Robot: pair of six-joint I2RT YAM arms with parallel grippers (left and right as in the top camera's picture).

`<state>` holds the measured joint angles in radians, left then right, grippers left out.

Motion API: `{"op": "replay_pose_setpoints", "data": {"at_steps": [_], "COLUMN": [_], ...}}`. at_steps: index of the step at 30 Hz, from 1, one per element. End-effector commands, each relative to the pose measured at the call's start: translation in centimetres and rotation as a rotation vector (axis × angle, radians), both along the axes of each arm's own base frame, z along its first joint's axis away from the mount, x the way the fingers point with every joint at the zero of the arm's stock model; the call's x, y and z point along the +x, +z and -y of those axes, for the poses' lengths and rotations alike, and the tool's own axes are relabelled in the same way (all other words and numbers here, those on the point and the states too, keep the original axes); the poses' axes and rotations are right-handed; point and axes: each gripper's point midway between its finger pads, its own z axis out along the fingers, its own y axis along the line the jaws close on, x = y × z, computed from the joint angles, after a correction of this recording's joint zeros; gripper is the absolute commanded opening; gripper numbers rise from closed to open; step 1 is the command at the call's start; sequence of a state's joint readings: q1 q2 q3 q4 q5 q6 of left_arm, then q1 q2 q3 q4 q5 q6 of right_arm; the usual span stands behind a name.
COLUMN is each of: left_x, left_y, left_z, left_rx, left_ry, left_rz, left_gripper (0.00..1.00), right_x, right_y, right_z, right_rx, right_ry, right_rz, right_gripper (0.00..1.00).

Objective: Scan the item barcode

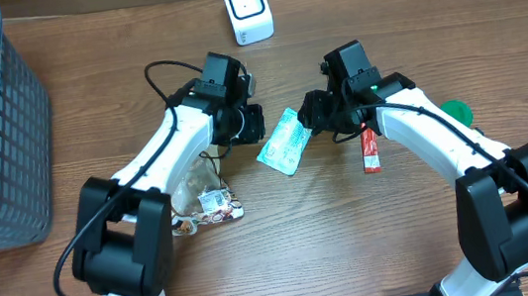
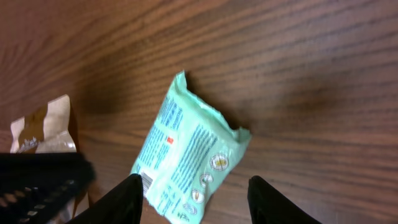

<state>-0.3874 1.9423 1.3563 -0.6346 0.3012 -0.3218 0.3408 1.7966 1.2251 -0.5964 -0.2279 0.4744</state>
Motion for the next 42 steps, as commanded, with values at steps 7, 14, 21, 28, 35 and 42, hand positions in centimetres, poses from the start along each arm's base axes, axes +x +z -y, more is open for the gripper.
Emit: {"op": "replay_pose_setpoints", "data": {"at_steps": [7,14,21,28,35,42], "left_x": [-1.2,-2.9,-2.9,-2.4,-2.6,-2.8], "left_y": [-1.9,-2.3,-2.4,-2.4,-3.2,-5.4], "left_z": [1.4,1.1,1.8,1.9,2.0,1.5], "left_rx": [0.028,0.040,0.072,0.085,0.145,0.207], "left_ry": [-0.051,-0.025,-0.024,0.020,0.024,0.059], "left_rz": [-0.040,-0.123,-0.093,-0.078,-0.058,-0.086], "left_gripper": [0.13,0.20,0.29,0.33,0.27,0.24], "right_x": [1.6,2.2,2.6,2.3,2.8,2.5], "right_y": [0.2,-0.1,-1.8,-3.3,-5.0,-6.1], "right_z": [0.2,0.6,1.3,0.8,0.6,0.5], "right_rx": [-0.017,-0.017,-0.022,-0.017,-0.018,-0.018], "right_ry": [-0.017,-0.025,-0.023,0.047,0.047,0.050], "right_rz": [0.060,0.070,0.045,0.029,0.020,-0.006], "right_gripper": [0.59,0.62,0.63,0.63,0.64,0.70]}}
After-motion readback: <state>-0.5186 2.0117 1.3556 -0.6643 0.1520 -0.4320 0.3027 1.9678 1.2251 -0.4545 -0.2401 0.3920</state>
